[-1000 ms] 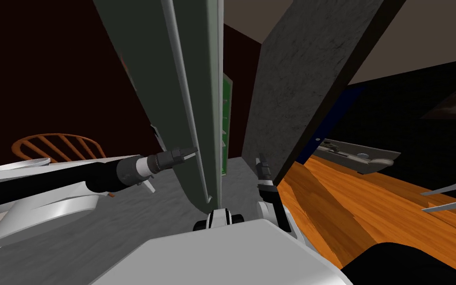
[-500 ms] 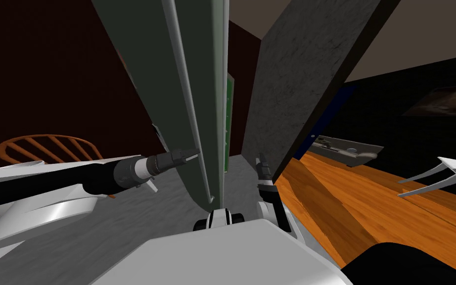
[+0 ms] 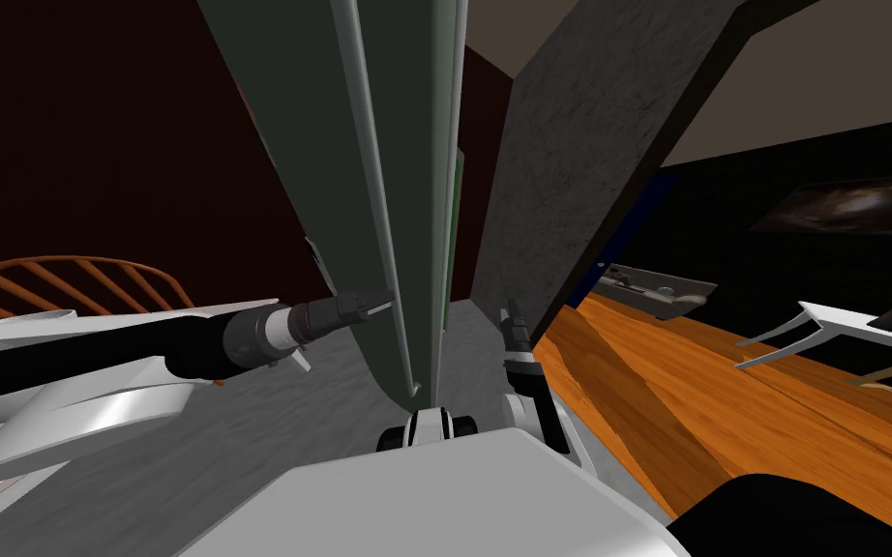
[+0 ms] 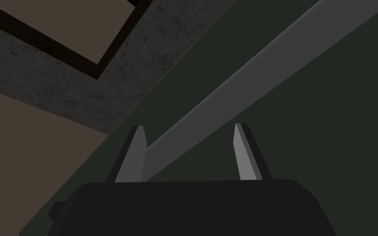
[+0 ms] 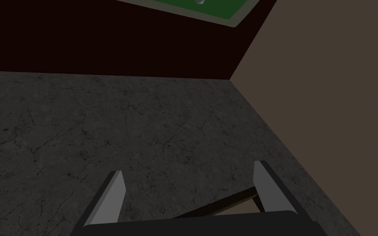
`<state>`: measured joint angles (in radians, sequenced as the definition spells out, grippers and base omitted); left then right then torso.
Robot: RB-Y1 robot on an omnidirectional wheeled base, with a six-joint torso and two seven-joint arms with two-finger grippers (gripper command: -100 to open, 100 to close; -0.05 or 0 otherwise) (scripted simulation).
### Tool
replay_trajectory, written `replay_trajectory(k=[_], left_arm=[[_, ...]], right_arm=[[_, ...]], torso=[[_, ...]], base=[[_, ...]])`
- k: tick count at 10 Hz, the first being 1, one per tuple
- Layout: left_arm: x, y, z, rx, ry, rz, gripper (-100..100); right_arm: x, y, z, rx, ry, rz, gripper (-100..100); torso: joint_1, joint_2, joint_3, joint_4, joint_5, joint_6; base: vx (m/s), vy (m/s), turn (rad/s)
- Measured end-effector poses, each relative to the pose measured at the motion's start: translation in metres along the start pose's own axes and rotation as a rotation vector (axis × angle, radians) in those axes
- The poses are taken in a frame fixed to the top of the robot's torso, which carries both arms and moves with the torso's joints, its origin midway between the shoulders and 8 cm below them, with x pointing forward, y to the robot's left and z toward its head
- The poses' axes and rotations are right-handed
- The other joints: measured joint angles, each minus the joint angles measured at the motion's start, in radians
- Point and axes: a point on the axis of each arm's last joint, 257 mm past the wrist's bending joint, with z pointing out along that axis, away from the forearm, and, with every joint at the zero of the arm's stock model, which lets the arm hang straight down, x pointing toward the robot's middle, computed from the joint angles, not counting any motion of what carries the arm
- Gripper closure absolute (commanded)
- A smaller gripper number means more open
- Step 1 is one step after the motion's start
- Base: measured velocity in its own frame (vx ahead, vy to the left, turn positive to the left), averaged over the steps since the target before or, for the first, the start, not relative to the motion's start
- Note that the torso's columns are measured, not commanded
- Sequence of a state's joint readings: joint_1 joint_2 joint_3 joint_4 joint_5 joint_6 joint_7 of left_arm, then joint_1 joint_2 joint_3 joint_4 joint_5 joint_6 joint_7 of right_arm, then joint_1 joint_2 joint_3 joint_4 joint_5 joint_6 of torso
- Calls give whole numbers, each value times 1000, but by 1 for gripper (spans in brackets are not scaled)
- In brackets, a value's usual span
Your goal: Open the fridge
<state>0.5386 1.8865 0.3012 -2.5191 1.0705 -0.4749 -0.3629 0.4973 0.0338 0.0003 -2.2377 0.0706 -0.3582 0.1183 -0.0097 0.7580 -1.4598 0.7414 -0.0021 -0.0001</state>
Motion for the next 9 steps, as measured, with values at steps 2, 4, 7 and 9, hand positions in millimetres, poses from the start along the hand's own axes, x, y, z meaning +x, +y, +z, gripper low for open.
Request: replay_trajectory(k=[2, 4, 7, 9], left_arm=[[0, -1, -3, 3, -2, 4, 100], [0, 1, -1, -1, 1, -2, 100], [0, 0, -1, 1, 0, -3, 100], [3, -5, 2, 19, 12, 8, 100]], right_arm=[[0, 0, 0, 0, 0, 0, 0], [0, 0, 0, 0, 0, 0, 0], [0, 0, 0, 0, 0, 0, 0], [0, 0, 0, 0, 0, 0, 0]], torso=[[2, 1, 0, 2, 0, 0], [1, 0, -1, 0, 0, 1], [2, 0, 0, 0, 0, 1], [4, 4, 1, 3, 0, 2]], base=[[10, 11, -60], [6, -22, 47], [-18, 47, -19], [-115, 159, -99]])
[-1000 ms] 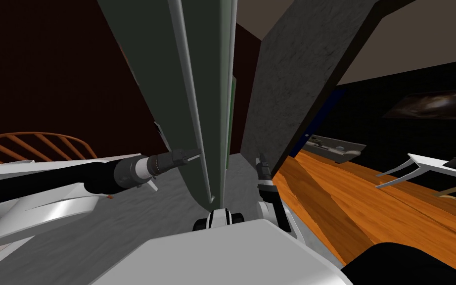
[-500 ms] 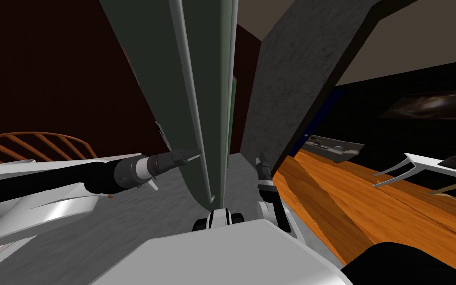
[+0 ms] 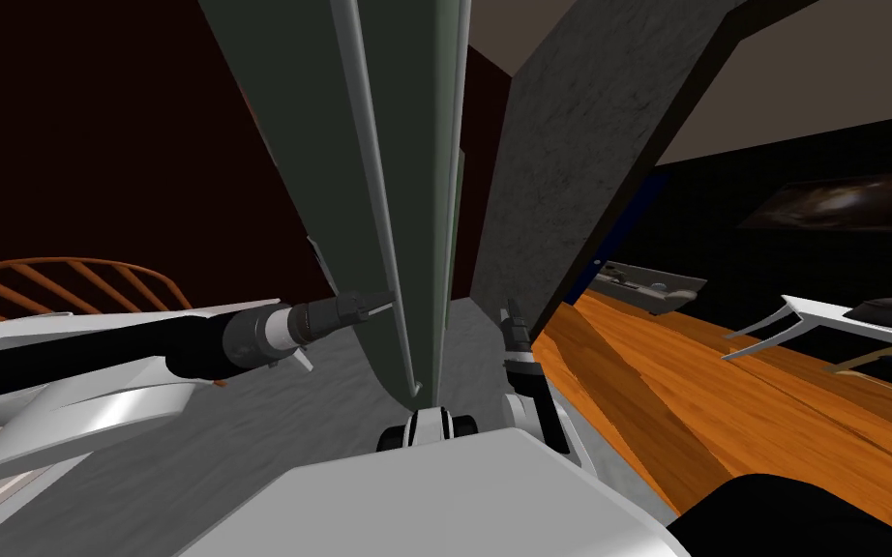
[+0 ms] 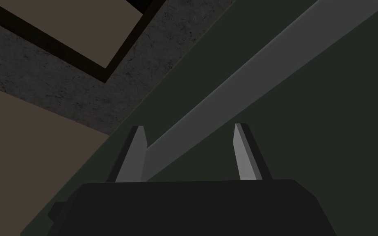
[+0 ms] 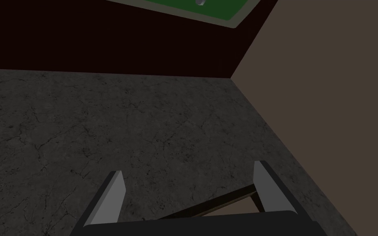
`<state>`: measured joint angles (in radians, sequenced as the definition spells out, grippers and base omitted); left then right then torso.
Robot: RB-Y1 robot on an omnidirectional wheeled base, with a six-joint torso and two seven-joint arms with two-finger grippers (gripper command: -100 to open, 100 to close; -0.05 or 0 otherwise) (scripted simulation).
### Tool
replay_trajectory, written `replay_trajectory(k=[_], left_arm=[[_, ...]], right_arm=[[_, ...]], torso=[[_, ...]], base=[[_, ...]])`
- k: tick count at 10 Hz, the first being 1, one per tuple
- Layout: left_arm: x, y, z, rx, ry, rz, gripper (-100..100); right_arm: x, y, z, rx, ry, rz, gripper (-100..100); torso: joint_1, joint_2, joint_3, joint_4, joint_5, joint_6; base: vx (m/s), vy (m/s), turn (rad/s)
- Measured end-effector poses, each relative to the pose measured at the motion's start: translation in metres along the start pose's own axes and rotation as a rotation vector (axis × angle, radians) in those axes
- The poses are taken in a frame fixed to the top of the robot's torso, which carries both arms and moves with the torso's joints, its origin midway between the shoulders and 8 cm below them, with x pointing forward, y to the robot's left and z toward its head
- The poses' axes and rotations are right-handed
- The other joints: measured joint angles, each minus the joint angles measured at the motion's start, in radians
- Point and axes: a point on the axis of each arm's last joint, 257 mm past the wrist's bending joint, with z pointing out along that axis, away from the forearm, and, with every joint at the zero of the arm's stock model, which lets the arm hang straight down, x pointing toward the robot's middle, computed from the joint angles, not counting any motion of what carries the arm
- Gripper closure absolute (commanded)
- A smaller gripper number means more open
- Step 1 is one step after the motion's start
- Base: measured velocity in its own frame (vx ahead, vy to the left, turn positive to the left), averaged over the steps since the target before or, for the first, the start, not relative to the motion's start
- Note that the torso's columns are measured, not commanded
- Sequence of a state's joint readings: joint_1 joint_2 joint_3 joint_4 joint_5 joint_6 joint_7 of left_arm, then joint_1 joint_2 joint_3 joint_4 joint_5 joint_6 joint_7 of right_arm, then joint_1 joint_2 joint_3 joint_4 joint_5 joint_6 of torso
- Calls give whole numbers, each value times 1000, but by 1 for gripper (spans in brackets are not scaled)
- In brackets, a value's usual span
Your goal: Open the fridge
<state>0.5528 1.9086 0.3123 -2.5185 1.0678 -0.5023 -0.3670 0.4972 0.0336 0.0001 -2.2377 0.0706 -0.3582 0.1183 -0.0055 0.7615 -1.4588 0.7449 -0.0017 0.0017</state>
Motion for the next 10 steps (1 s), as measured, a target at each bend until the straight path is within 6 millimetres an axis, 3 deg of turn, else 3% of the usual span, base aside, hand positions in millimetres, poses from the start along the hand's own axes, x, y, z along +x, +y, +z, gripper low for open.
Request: replay_trajectory(k=[5, 10], left_arm=[[5, -10, 6, 32, 12, 12, 100], [5, -11, 5, 33, 17, 11, 100]], right_arm=[[0, 0, 0, 0, 0, 0, 0], [0, 0, 0, 0, 0, 0, 0]], torso=[[-10, 7, 7, -1, -3, 2], [-10, 8, 8, 0, -3, 2]], base=[[-51, 63, -20], [3, -5, 5]])
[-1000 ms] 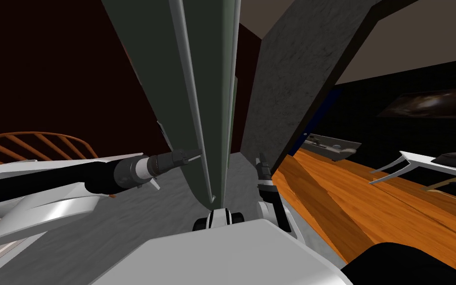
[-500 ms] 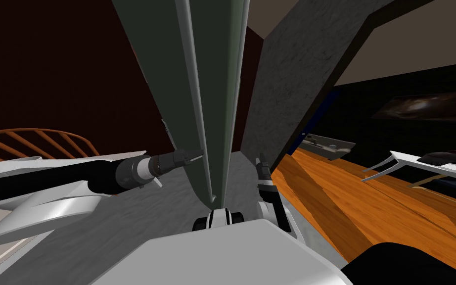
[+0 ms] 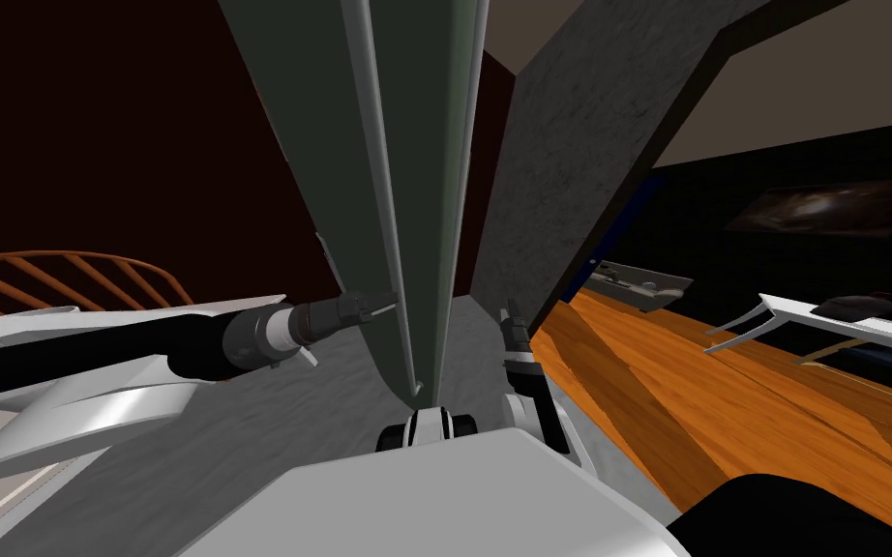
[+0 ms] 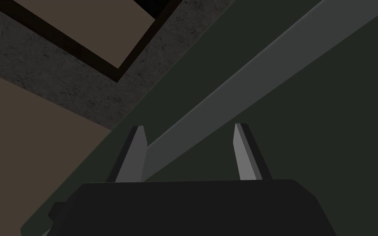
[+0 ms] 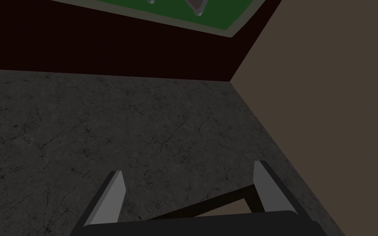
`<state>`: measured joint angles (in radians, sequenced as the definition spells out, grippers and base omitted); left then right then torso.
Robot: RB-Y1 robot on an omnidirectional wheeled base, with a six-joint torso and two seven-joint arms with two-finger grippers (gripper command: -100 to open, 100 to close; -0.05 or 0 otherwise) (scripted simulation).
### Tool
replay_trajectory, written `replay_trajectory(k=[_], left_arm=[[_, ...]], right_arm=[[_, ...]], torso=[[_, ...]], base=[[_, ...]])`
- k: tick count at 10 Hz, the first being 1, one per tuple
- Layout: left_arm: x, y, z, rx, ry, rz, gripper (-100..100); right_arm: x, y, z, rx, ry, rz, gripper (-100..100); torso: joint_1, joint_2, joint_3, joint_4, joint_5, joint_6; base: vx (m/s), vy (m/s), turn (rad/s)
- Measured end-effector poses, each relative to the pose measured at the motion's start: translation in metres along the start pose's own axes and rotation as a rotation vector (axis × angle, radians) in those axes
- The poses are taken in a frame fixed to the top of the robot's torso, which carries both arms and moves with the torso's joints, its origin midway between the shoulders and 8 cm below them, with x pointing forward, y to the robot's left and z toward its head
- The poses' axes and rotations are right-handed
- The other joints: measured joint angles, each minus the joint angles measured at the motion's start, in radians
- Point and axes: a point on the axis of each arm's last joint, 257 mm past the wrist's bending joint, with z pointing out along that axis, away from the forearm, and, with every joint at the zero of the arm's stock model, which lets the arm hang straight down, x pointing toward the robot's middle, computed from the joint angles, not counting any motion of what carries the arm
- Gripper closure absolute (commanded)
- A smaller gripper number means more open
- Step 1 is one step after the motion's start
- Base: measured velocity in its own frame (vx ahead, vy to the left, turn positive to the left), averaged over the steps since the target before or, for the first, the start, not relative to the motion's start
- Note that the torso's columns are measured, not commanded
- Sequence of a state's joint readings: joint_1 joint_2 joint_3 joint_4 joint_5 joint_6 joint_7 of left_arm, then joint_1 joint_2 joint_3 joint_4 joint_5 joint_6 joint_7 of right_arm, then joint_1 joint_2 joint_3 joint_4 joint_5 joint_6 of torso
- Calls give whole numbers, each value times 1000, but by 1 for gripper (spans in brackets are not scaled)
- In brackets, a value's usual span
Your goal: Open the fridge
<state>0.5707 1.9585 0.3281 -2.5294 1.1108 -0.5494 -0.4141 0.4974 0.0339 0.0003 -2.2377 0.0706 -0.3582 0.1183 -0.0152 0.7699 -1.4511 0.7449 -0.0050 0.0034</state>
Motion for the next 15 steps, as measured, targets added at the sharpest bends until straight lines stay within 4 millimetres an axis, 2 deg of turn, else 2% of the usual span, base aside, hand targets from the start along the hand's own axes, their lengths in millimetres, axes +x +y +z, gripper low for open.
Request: replay_trajectory(k=[2, 3, 5, 6, 7, 9, 11, 12, 13, 15], left_arm=[[0, -1, 0, 3, 1, 0, 100], [0, 0, 0, 2, 0, -1, 100], [-16, 24, -13, -62, -37, 38, 100], [-31, 31, -21, -71, -76, 84, 100], [-51, 38, -27, -76, -133, 90, 100], [-91, 38, -33, -73, -207, 179, 100], [-102, 40, -38, -83, -225, 194, 100], [-114, 48, -44, -110, -248, 194, 100], [-123, 61, -57, -151, -274, 205, 100], [-144, 79, -71, -183, -339, 246, 100]], right_arm=[[0, 0, 0, 0, 0, 0, 0], [0, 0, 0, 0, 0, 0, 0], [0, 0, 0, 0, 0, 0, 0], [0, 0, 0, 0, 0, -1, 0], [0, 0, 0, 0, 0, -1, 0], [0, 0, 0, 0, 0, 0, 0], [0, 0, 0, 0, 0, 0, 0], [0, 0, 0, 0, 0, 0, 0], [0, 0, 0, 0, 0, -1, 0], [0, 0, 0, 0, 0, -1, 0]], torso=[[0, 1, 0, 2, -1, -1], [0, 0, 0, 1, 0, -1], [29, -19, -17, -2, 10, -5], [29, -29, -23, -6, 10, -5], [17, -36, -28, -8, 6, -4], [4, -39, -29, -9, 1, -3], [12, -32, -25, -7, 4, -3], [26, -30, -24, -6, 8, -2], [31, -26, -21, -5, 11, -4], [11, -32, -25, -7, 4, -4]], base=[[16, -16, -4], [18, 148, -360], [-76, 250, -216], [-69, 178, 17], [-31, 72, 18], [8, -10, -3], [0, 71, -161], [-96, 298, -446], [-119, 257, -82], [-36, 87, 49]])
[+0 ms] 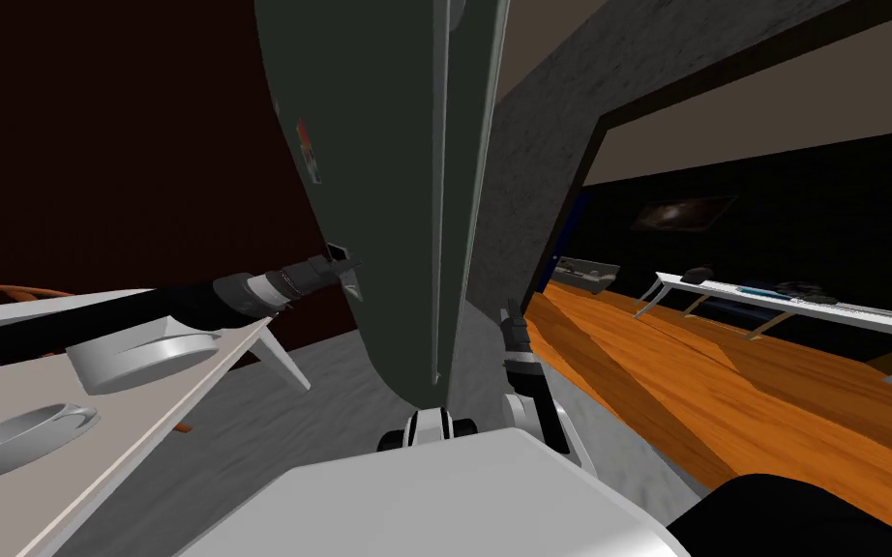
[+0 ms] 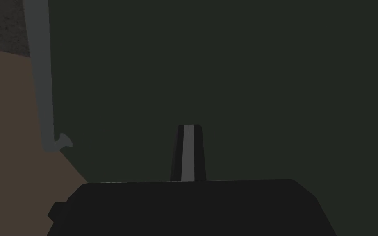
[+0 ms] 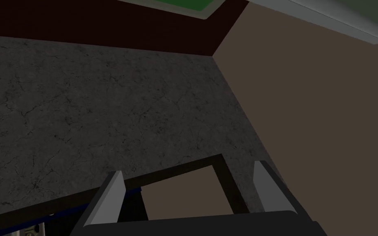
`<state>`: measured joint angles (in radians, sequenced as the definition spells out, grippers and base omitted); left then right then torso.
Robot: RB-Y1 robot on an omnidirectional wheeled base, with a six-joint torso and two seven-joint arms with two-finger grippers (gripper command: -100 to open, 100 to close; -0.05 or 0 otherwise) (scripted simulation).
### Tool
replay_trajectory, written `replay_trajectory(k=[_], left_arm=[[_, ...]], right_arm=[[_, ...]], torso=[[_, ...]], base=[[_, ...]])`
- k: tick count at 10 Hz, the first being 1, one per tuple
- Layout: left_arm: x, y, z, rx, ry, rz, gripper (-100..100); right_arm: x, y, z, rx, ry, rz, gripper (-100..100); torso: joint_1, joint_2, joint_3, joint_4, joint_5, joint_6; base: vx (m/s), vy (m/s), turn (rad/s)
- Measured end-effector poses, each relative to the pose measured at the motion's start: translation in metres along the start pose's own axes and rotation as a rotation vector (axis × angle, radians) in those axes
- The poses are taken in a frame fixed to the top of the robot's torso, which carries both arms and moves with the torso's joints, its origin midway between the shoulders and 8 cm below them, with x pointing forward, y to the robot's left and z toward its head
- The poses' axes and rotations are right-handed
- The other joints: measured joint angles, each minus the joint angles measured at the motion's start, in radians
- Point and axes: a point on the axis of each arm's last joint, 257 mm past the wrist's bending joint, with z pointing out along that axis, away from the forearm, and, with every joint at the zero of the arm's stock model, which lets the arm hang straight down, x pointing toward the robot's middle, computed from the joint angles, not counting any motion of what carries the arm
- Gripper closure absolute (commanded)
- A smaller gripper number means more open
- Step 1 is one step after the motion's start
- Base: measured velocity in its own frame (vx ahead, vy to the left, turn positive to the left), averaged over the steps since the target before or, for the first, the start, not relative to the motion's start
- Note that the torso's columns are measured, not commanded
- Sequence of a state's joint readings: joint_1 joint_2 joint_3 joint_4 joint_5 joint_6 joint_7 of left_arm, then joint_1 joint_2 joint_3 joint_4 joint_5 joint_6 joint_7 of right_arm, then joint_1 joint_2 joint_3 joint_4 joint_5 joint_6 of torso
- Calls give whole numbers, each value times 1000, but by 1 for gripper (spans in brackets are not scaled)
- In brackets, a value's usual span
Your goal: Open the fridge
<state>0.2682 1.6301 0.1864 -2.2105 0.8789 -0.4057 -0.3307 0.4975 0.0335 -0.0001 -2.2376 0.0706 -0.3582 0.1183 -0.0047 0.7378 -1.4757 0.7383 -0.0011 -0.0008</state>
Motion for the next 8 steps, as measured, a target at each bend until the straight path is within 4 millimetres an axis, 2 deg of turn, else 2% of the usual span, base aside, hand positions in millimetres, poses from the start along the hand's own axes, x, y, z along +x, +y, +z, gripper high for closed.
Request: replay_trajectory(k=[1, 3, 4, 5, 6, 8], left_arm=[[-13, 7, -2, -2, -43, 9, 100], [-48, 11, -4, 7, -112, 39, 100], [-54, 7, -3, 16, -126, 47, 100], [-58, 22, -5, -15, -141, 41, 100], [-59, 39, -10, -55, -155, 35, 100], [-64, 66, -20, -102, -195, 39, 100]], right_arm=[[0, 0, 0, 0, 0, 0, 0], [0, 0, 0, 0, 0, 1, 0], [0, 0, 0, 0, 0, 1, 0], [0, 0, 0, -1, 0, 0, 0], [0, 0, 0, 0, 0, 0, 0], [0, 0, 0, 0, 0, 0, 0]], torso=[[-8, -4, -3, -2, -3, 1], [-1, -3, -3, -1, -1, 1], [4, 0, -1, -1, 1, 1], [15, 4, 2, 0, 4, 2], [18, 5, 3, 1, 6, 0], [2, 1, 0, 0, 1, 0]], base=[[12, -27, -2], [13, -31, -5], [-62, 143, -340], [-85, 254, -373], [-97, 249, -96], [-55, 110, 27]])
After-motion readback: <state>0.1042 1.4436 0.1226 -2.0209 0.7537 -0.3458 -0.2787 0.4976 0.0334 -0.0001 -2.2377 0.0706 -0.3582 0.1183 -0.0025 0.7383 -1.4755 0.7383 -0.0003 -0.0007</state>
